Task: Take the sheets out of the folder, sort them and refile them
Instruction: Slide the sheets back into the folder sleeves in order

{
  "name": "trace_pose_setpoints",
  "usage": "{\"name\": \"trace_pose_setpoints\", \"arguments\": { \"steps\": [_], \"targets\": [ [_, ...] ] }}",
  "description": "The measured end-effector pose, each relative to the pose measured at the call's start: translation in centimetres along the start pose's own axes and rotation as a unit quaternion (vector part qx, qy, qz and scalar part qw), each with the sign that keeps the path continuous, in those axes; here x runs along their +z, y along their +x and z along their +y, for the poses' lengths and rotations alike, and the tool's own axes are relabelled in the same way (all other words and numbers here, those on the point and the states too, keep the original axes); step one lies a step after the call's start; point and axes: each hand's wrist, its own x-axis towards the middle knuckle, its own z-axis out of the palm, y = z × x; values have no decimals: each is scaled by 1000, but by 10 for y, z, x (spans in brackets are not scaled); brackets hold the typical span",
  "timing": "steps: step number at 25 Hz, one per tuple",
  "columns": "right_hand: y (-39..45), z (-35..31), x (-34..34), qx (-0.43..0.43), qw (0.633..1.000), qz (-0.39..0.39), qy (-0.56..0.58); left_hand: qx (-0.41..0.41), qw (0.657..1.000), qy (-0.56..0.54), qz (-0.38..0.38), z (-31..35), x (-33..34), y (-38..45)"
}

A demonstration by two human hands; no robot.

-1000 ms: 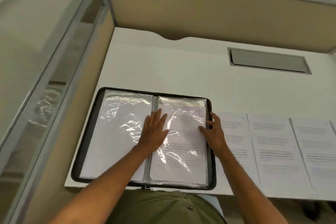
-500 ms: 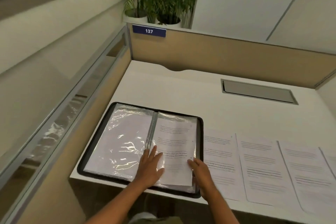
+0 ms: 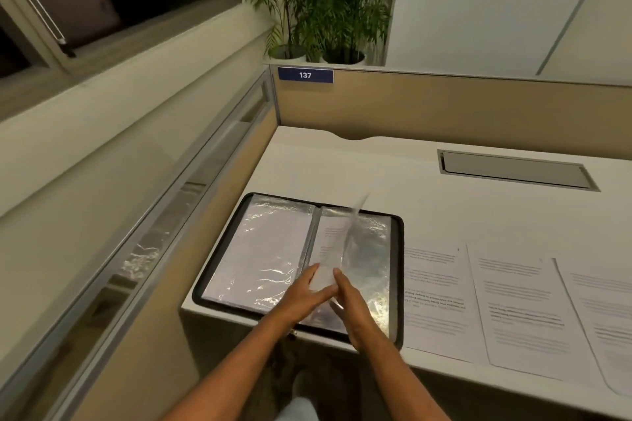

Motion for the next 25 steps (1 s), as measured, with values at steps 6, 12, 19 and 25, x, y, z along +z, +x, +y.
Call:
{"name": "trace_pose_setpoints", "arguments": {
  "steps": [6, 12, 19, 25],
  "targets": [
    [-3, -29, 60, 0, 995, -60, -79, -37, 975, -195, 97, -20, -65, -5],
    [37, -6, 108, 3, 975, -113, -190, -101, 934, -330, 91, -63, -122, -8],
    [79, 52, 146, -10, 912, -125, -390, -166, 924, -327, 108, -108, -160, 2],
    [81, 76, 149, -97, 824, -65, -555, -164, 954, -140, 209, -151, -182, 24]
  ]
}}
